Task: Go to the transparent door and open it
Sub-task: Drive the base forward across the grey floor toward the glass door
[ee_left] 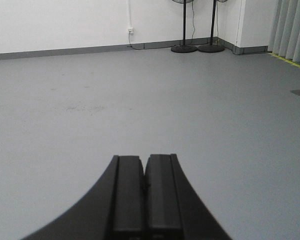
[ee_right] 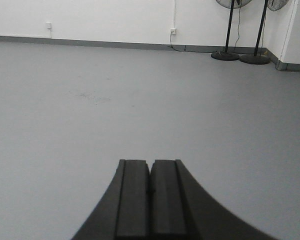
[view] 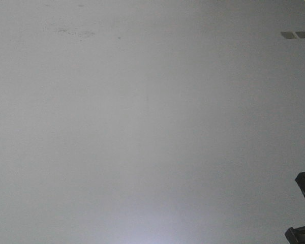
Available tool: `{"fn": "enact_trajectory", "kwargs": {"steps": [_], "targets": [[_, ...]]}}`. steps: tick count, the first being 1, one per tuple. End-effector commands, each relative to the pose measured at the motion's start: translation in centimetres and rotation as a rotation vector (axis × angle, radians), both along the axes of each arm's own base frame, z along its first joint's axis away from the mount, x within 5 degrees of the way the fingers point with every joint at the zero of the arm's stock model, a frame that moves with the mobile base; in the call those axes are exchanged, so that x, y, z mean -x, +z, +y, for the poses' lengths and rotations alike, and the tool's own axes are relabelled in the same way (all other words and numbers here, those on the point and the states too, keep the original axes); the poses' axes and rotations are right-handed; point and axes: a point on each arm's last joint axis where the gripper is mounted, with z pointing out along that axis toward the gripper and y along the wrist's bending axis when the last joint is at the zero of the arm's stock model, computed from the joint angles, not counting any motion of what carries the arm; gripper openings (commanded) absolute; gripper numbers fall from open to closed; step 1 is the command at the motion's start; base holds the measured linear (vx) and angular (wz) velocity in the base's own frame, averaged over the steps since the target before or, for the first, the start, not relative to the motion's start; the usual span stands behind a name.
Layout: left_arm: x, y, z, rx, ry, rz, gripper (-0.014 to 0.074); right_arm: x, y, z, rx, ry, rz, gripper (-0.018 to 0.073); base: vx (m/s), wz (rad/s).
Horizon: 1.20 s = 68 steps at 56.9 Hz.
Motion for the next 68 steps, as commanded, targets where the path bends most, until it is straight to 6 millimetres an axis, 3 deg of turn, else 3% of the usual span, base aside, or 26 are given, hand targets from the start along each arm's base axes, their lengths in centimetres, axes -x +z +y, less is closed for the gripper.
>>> {"fn": "enact_trajectory", "kwargs": {"steps": [1, 68], "targets": [[0.01, 0.53, 0.00, 0.015, -0.001, -0.086, 0.0003, -0.02, 0.62, -0.09, -0.005, -0.011, -0.089, -0.0001, 0.00, 0.00], [0.01, 0.53, 0.00, 0.015, -0.001, -0.086, 0.0003, -0.02, 0.61, -0.09, -0.005, -0.011, -0.088, -0.0001, 0.03, 0.01]]}}
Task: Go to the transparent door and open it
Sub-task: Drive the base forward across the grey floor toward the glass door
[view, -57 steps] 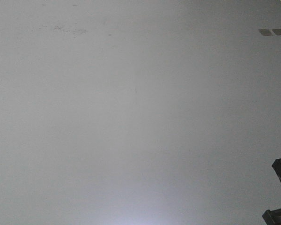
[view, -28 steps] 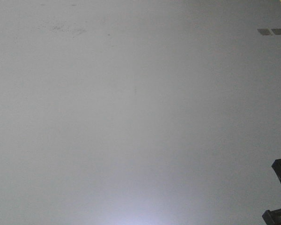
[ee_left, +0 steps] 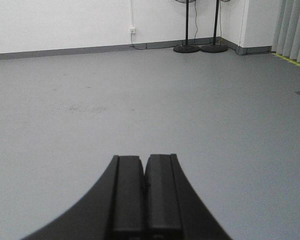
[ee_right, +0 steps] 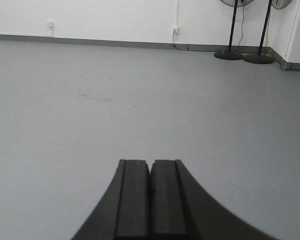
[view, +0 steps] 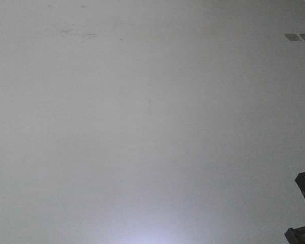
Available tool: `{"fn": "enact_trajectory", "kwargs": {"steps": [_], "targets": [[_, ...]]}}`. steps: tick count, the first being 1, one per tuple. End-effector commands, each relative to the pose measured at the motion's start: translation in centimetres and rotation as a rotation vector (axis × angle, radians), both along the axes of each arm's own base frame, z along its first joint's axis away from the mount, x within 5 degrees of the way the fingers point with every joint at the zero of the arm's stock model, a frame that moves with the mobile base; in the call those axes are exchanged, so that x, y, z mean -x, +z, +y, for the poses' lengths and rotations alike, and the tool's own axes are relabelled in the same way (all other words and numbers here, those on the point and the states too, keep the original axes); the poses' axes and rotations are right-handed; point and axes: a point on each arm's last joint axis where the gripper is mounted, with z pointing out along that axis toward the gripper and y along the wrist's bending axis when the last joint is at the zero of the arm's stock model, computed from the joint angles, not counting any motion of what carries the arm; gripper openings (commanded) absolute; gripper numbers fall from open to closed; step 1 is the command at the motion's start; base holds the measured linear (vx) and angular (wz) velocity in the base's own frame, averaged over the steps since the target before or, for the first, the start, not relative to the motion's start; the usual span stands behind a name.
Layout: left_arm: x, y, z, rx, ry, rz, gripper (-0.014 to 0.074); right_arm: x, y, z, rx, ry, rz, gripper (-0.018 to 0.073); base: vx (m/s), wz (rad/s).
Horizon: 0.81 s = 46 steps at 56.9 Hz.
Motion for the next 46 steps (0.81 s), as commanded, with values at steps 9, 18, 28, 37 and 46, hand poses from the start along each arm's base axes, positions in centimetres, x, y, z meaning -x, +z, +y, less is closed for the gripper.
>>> {"fn": "enact_trajectory", "kwargs": {"steps": [9, 18, 28, 37, 46], "targets": [[0.01, 0.53, 0.00, 0.015, -0.001, -0.086, 0.0003, -0.02, 0.65, -0.09, -0.006, -0.011, -0.093, -0.0001, 0.14, 0.06], [0.01, 0.53, 0.00, 0.015, -0.001, -0.086, 0.0003, -0.02, 0.65, -0.09, -0.006, -0.011, -0.093, -0.0001, 0.16, -0.05], [0.01, 0.53, 0.00, 0.015, -0.001, -0.086, 0.0003, -0.02, 0.65, -0.09, -0.006, -0.011, -0.093, -0.0001, 0.20, -0.10], [0.01, 0.53, 0.00, 0.015, -0.001, -0.086, 0.0003, -0.02, 0.65, -0.09, -0.006, -0.011, -0.093, -0.0001, 0.24, -0.01], [0.01, 0.53, 0.00, 0.015, -0.001, -0.086, 0.0003, -0.02, 0.65, -0.09, -0.006, -0.011, -0.093, -0.0001, 0.28, 0.14]]}}
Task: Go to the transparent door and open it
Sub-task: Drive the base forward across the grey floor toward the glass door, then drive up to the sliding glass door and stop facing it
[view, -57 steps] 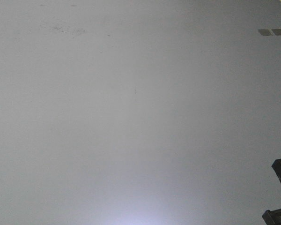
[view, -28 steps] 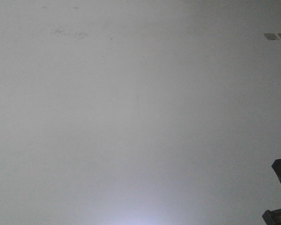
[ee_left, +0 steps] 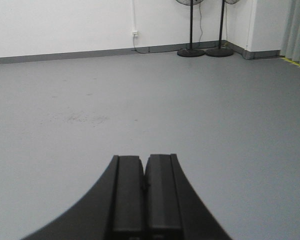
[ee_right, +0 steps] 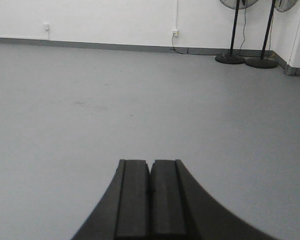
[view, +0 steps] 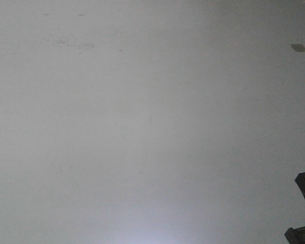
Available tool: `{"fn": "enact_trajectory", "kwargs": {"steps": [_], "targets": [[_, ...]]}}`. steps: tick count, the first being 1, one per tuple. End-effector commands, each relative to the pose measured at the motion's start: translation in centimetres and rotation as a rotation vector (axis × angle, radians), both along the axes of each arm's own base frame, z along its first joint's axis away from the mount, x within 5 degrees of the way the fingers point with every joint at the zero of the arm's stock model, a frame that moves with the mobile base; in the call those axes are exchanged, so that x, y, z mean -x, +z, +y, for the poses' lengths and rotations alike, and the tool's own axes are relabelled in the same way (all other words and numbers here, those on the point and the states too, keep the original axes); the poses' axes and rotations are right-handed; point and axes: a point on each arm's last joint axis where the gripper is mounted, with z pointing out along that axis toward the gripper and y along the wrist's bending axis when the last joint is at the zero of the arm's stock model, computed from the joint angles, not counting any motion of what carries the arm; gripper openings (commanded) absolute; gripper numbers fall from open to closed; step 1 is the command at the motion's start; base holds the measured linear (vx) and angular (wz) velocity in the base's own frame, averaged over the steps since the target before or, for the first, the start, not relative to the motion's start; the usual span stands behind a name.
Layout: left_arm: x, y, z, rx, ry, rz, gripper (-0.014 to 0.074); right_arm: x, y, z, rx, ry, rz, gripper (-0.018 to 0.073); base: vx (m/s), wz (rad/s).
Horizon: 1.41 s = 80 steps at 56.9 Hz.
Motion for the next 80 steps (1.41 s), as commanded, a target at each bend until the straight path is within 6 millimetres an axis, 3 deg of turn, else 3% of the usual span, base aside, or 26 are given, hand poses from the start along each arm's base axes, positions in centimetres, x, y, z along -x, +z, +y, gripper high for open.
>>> {"fn": "enact_trajectory", "kwargs": {"steps": [1, 80], "targets": [[0.01, 0.53, 0.00, 0.015, -0.001, -0.086, 0.0003, -0.02, 0.66, -0.09, -0.006, -0.011, -0.094, -0.0001, 0.29, 0.20], [0.01, 0.53, 0.00, 0.015, -0.001, -0.086, 0.0003, -0.02, 0.67, -0.09, -0.006, -0.011, -0.094, -0.0001, 0.35, 0.43]]}}
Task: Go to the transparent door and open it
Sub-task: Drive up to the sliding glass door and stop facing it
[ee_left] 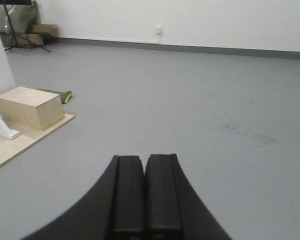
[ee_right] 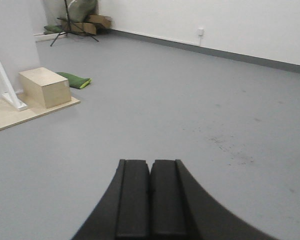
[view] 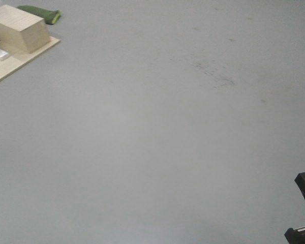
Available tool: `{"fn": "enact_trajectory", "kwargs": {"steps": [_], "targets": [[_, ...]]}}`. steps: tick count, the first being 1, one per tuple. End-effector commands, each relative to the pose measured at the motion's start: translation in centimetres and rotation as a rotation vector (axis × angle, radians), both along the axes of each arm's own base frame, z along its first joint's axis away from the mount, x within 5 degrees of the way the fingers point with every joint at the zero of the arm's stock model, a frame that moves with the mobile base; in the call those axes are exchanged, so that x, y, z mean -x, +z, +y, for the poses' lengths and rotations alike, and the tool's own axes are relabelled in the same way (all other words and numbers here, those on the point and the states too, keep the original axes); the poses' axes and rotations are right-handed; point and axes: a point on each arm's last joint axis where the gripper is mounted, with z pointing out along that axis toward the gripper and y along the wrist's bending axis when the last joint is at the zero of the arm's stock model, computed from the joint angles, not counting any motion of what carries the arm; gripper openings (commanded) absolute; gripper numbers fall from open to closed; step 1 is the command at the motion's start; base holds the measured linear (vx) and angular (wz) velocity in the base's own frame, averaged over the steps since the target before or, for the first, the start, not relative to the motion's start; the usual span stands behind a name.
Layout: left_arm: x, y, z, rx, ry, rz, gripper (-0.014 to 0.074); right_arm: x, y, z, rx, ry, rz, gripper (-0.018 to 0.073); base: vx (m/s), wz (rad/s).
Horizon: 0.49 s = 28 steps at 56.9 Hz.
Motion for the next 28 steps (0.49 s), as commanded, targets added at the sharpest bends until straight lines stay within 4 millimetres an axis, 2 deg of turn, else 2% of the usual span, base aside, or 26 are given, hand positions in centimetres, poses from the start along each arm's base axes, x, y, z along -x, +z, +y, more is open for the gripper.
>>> {"fn": "enact_trajectory", "kwargs": {"steps": [1, 28], "targets": [[0.01, 0.53, 0.00, 0.015, -0.001, -0.086, 0.0003, -0.03, 0.67, -0.09, -0.006, -0.011, -0.095, -0.0001, 0.39, 0.50], [0.01, 0.53, 0.00, 0.015, -0.001, -0.086, 0.0003, -0.03, 0.67, -0.09, -0.006, -0.011, -0.095, -0.0001, 0.40, 0.48]]}}
